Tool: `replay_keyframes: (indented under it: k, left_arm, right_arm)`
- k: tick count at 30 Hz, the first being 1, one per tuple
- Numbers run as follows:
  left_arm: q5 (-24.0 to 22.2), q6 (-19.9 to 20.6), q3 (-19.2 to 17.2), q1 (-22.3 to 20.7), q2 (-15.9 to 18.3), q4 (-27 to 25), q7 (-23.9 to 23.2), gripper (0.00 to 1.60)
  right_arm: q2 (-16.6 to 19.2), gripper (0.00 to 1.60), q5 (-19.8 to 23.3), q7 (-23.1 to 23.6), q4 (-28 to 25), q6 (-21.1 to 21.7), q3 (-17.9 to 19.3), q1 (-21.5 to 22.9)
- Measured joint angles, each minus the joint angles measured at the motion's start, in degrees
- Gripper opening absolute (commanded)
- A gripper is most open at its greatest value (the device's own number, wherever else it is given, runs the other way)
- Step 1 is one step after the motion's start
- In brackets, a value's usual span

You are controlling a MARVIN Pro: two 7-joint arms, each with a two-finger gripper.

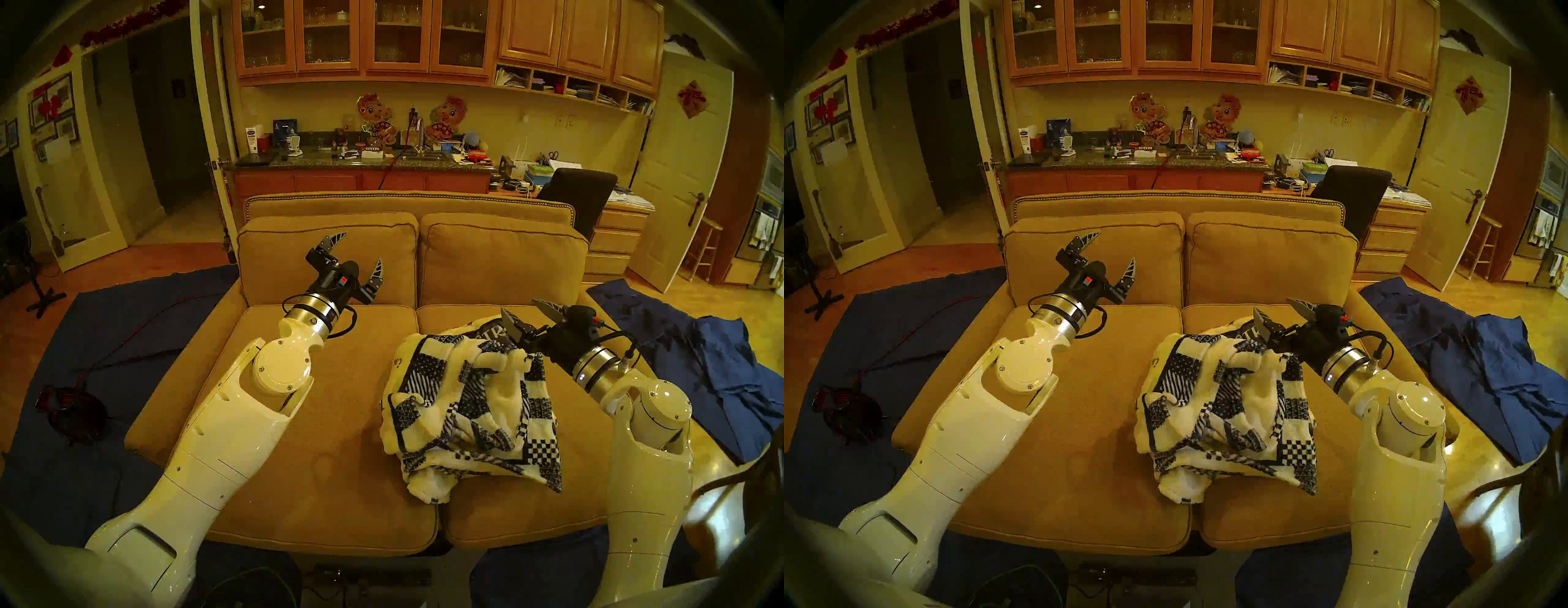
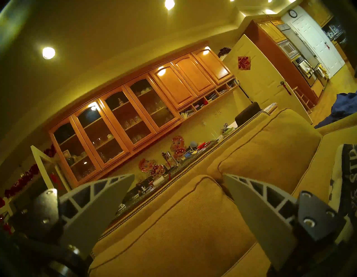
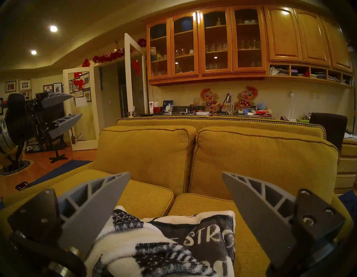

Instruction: Fold the blanket in half twice

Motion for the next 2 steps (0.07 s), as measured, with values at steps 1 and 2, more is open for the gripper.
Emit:
replay_keyframes:
  k: [1, 2]
  left_arm:
    - [0.0, 0.0, 0.0, 0.0, 0.0, 0.0, 0.0, 1.60]
    - [0.0, 0.0, 0.0, 0.0, 0.0, 0.0, 0.0, 1.60]
  right_arm:
    - [0.0, 1.60, 0.0, 0.0, 0.0, 0.0, 0.0, 0.0]
    - [0.0, 1.60, 0.0, 0.0, 0.0, 0.0, 0.0, 0.0]
